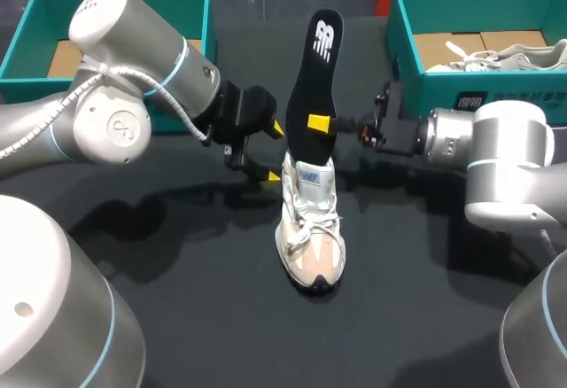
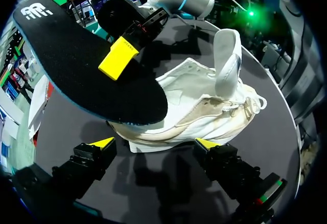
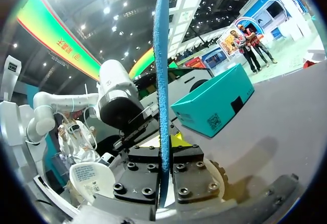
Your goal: Take the shoe out of the shoebox, open the shoe tongue, remove and reinsert the insole, then place the shoe into the shoebox
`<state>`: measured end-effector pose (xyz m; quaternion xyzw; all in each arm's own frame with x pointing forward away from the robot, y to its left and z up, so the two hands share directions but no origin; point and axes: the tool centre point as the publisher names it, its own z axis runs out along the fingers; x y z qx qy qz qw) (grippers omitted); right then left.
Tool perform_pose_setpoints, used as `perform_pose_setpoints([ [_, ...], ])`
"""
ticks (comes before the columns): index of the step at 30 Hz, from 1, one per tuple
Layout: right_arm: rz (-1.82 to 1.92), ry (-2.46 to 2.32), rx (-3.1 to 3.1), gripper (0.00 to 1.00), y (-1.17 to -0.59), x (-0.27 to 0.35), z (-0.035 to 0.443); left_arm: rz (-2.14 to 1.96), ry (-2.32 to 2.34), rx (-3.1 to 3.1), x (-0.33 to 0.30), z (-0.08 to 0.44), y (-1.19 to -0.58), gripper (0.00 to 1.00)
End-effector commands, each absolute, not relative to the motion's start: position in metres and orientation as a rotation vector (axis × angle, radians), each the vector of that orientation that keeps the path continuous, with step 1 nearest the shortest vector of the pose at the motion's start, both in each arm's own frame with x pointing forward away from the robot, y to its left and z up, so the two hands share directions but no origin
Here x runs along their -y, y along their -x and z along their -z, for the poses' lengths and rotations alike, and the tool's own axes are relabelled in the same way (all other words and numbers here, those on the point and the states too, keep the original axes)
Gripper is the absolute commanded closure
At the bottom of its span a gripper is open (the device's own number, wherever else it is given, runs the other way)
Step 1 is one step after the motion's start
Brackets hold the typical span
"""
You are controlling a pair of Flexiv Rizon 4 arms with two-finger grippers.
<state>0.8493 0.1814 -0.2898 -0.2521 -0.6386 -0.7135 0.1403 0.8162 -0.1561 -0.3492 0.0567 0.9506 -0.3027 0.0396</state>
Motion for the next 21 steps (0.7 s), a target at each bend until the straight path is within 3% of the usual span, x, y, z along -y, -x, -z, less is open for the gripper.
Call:
perform_pose_setpoints([
  [1, 2.052, 0.713, 1.844, 1.00, -0.848, -0.182, 0.296, 0.929, -0.176, -2.913, 0.156, 0.350, -0.817, 0.00],
  [21, 2.030, 0.695, 1.820, 1.00, -0.821, -0.182, 0.317, 0.929, -0.176, -2.913, 0.156, 0.350, -0.817, 0.00],
])
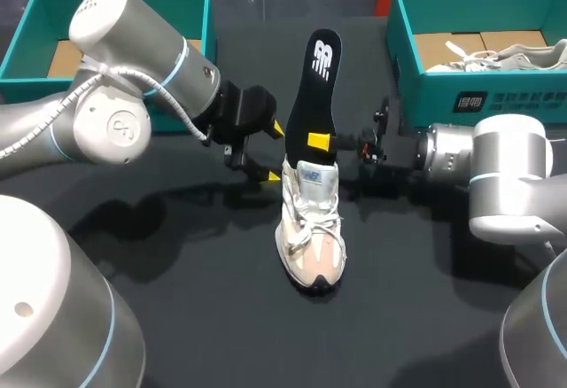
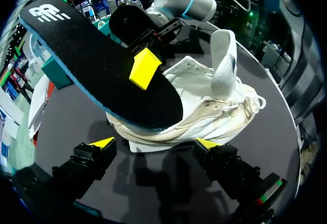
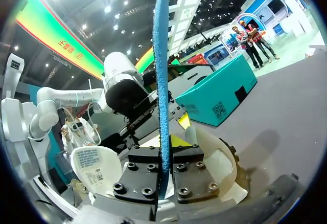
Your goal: Take the shoe out of the shoebox, open the shoe tongue, remove and reinsert the insole, then place the shoe into the shoebox
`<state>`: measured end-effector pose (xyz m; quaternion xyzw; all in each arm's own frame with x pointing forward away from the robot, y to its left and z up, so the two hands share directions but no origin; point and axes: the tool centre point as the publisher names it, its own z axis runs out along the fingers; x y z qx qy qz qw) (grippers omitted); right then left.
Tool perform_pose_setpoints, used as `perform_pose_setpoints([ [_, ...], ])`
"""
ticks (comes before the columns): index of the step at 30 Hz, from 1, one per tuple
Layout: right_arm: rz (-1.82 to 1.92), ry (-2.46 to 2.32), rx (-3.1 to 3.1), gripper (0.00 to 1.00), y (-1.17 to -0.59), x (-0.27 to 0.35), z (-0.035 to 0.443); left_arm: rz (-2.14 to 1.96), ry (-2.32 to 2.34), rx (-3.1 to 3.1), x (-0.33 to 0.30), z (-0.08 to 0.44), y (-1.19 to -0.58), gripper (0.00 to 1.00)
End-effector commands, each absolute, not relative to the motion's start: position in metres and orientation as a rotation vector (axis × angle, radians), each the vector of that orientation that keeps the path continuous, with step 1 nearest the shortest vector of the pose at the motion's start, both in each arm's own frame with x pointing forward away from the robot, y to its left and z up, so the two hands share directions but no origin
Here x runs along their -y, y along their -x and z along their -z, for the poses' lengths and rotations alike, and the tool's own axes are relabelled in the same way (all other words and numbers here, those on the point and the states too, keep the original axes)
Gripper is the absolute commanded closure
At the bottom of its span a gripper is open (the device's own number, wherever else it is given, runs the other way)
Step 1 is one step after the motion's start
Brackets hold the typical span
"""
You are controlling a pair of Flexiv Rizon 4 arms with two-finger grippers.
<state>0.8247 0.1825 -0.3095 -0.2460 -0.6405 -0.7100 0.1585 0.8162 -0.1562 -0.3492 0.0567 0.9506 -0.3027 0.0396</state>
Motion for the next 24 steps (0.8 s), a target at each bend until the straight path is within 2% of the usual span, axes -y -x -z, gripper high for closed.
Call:
perform_pose_setpoints([
  [1, 2.025, 0.696, 1.814, 1.00, -0.820, -0.182, 0.318, 0.929, -0.176, -2.913, 0.156, 0.350, -0.817, 0.00],
  [24, 1.880, 0.762, 1.790, 1.00, -0.783, -0.192, 0.342, 0.929, -0.176, -2.913, 0.156, 0.350, -0.817, 0.00],
])
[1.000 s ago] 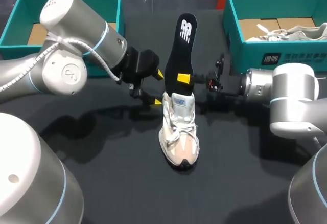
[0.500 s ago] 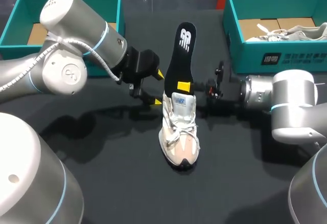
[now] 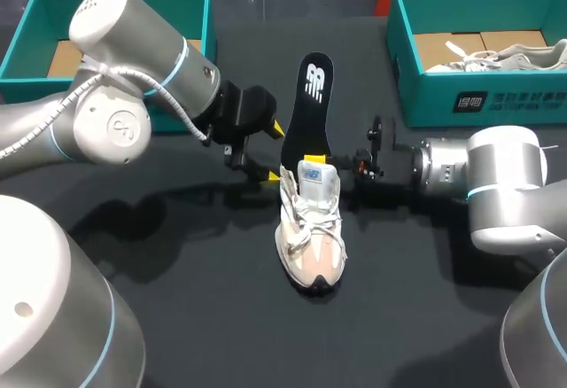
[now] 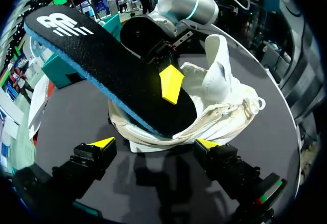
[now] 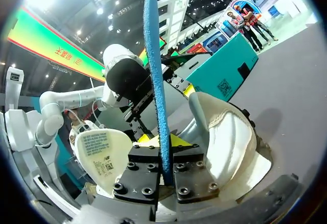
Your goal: Take the shoe out of the shoebox, open the shoe tongue, remove and reinsert the insole, then place the shoe into the shoebox
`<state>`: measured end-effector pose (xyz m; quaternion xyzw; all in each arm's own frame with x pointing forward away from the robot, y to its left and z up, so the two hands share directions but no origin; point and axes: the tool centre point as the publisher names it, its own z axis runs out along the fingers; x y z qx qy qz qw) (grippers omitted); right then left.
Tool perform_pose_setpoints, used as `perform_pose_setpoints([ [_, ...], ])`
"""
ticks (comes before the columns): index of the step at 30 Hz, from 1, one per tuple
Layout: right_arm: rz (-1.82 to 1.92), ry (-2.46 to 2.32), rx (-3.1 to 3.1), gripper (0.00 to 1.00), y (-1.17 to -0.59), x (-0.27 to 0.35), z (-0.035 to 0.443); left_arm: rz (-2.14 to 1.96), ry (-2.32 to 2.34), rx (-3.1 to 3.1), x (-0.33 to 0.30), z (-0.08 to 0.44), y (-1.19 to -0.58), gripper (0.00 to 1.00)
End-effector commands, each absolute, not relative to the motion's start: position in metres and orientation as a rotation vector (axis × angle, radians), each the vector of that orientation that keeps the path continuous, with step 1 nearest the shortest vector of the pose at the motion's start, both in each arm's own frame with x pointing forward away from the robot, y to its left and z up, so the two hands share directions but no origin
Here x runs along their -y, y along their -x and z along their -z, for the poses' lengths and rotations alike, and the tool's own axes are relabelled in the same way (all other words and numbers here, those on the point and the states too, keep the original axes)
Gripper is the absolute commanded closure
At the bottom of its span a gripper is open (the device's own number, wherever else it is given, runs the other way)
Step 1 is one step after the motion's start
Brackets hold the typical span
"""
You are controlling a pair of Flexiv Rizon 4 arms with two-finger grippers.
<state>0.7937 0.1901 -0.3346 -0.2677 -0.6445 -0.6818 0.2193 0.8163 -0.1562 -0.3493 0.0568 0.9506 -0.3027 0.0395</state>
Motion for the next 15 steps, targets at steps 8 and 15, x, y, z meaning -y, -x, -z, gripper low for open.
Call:
perform_pose_setpoints([
  [8, 1.876, 0.750, 1.822, 0.93, -0.785, -0.188, 0.332, 0.929, -0.176, -2.913, 0.156, 0.350, -0.817, 0.00],
  [15, 1.858, 0.717, 1.868, 0.74, -0.790, -0.189, 0.321, 0.929, -0.176, -2.913, 0.156, 0.350, -0.817, 0.00],
])
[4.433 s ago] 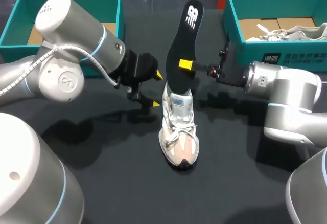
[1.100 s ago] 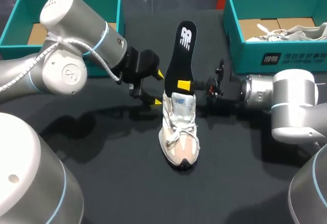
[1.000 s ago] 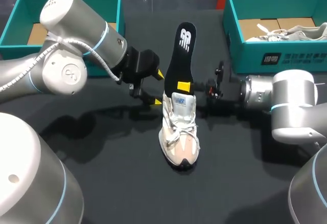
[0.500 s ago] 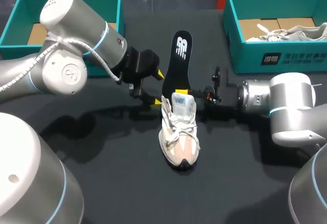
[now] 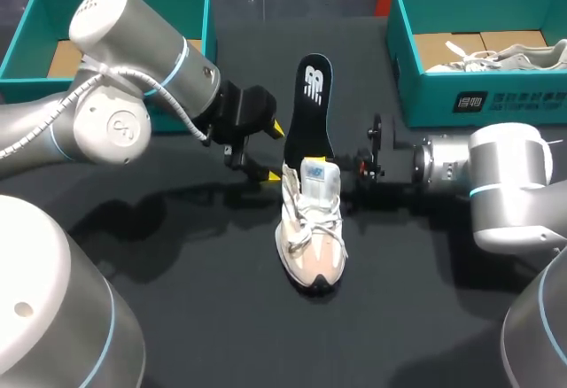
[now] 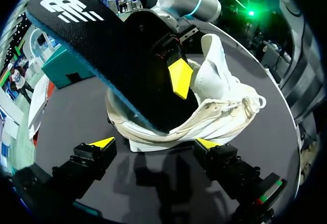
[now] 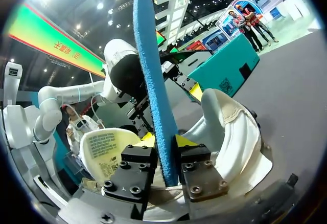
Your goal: Take the shoe out of the shoebox, open the shoe tongue, remove and reinsert the insole, then place the shoe into the shoebox
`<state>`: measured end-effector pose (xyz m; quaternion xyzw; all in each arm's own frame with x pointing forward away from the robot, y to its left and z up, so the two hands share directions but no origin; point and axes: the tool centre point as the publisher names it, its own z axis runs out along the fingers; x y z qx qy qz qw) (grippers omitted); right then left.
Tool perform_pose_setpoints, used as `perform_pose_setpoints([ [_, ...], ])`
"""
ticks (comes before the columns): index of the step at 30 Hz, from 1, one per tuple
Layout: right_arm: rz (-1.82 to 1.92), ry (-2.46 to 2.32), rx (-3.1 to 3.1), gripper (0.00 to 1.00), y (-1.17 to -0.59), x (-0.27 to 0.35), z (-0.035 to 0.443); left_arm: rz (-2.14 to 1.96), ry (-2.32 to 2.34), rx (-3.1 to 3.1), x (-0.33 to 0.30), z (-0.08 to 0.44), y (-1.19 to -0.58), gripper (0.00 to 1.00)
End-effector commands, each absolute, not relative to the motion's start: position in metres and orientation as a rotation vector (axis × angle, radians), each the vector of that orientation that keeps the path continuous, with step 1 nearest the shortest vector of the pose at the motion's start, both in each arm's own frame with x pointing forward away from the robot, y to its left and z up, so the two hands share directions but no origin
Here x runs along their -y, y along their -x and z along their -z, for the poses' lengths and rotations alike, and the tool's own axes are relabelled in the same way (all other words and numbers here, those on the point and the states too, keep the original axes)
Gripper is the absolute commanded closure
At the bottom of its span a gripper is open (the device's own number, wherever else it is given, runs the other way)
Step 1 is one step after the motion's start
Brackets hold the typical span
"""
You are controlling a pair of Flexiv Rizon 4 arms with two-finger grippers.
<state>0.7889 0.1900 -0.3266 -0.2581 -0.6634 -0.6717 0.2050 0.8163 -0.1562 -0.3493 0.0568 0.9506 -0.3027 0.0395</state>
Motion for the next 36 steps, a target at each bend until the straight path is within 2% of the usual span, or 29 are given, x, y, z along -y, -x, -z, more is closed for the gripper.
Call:
perform_pose_setpoints([
  [1, 1.858, 0.711, 1.874, 0.73, -0.791, -0.189, 0.320, 0.929, -0.176, -2.913, 0.156, 0.350, -0.817, 0.00],
  [18, 1.829, 0.628, 1.956, 0.67, -0.807, -0.192, 0.298, 0.929, -0.176, -2.913, 0.156, 0.350, -0.817, 0.00],
  [22, 1.832, 0.595, 1.942, 0.73, -0.817, -0.192, 0.296, 0.929, -0.176, -2.913, 0.156, 0.350, -0.817, 0.00],
  [24, 1.836, 0.584, 1.934, 0.84, -0.821, -0.191, 0.295, 0.929, -0.176, -2.913, 0.156, 0.350, -0.817, 0.00],
  [25, 1.836, 0.583, 1.933, 0.96, -0.822, -0.190, 0.295, 0.929, -0.176, -2.913, 0.156, 0.350, -0.817, 0.00],
  [26, 1.834, 0.580, 1.929, 1.00, -0.824, -0.190, 0.295, 0.929, -0.176, -2.913, 0.156, 0.350, -0.817, 0.00],
  [36, 1.797, 0.647, 1.884, 1.00, -0.813, -0.190, 0.312, 0.929, -0.176, -2.913, 0.156, 0.350, -0.817, 0.00],
])
